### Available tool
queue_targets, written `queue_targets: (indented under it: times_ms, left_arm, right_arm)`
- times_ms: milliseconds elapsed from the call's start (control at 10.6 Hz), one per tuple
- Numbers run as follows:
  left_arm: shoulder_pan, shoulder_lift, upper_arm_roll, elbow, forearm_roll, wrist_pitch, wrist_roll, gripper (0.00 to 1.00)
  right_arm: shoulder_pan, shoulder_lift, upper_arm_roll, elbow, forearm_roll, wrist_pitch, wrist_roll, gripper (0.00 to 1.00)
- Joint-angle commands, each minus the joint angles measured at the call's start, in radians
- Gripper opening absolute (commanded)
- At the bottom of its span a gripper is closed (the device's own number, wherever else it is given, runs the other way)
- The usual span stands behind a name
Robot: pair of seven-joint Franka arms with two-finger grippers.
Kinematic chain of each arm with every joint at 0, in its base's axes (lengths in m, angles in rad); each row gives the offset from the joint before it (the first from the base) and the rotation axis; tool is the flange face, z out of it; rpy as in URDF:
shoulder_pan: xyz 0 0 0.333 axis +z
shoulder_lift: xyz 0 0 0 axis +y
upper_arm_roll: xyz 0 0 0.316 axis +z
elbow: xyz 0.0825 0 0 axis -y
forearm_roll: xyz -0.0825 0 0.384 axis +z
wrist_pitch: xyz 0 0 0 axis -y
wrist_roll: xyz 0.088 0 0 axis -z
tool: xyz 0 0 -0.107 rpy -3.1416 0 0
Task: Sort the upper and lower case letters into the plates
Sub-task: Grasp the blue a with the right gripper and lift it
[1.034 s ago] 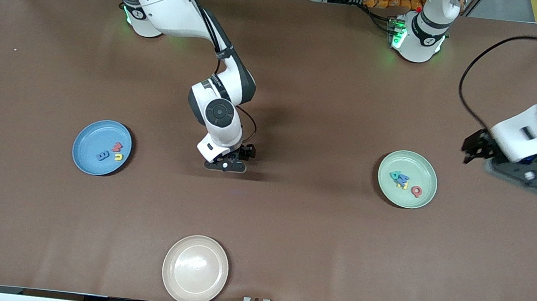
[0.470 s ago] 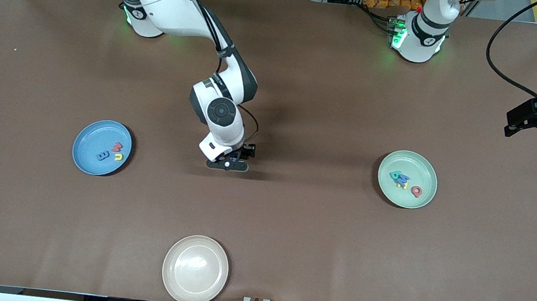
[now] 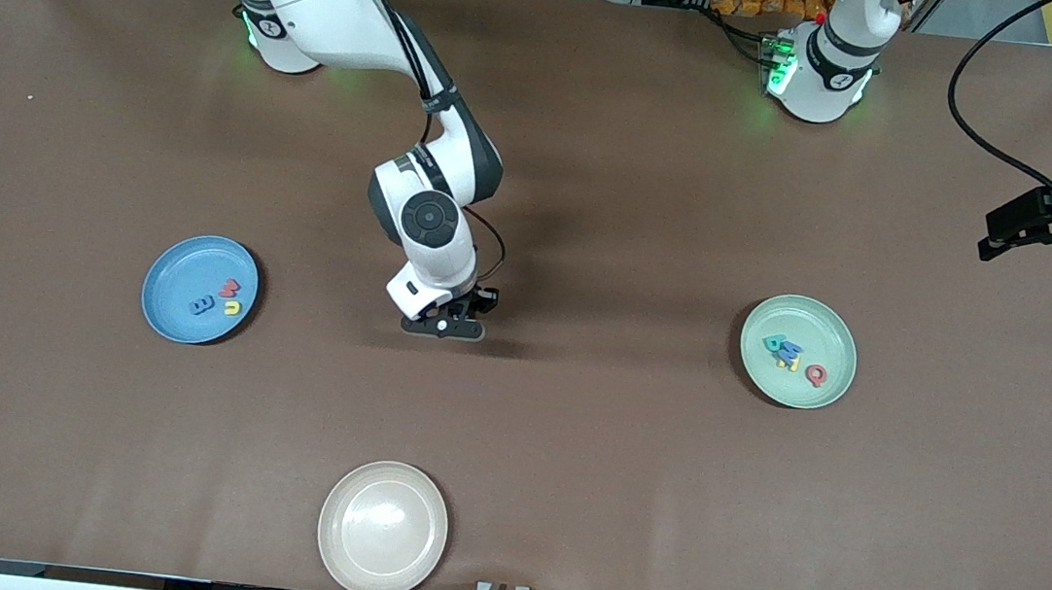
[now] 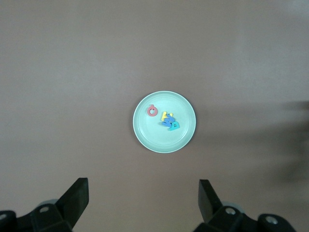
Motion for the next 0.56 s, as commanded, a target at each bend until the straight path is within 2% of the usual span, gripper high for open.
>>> queue_targets:
  times_ms: [0,282,470]
  left_arm:
    - [0.027,-0.015,-0.020,-0.010,-0.015,-0.003,-0.012,1.00]
    - [0.031,-0.021,-0.020,-0.011,-0.016,-0.006,-0.002,1.00]
    - [0.030,-0.018,-0.020,-0.013,-0.015,-0.003,-0.005,1.00]
  right_arm:
    - [-0.088,-0.084,0.012,-0.014,0.002,-0.080,-0.082,0.00]
    - [-0.211,-0.159,0.011,-0.057,-0.006,-0.148,-0.281,0.00]
    - [-0.304,-0.233,0.008,-0.147,-0.021,-0.162,-0.445,0.00]
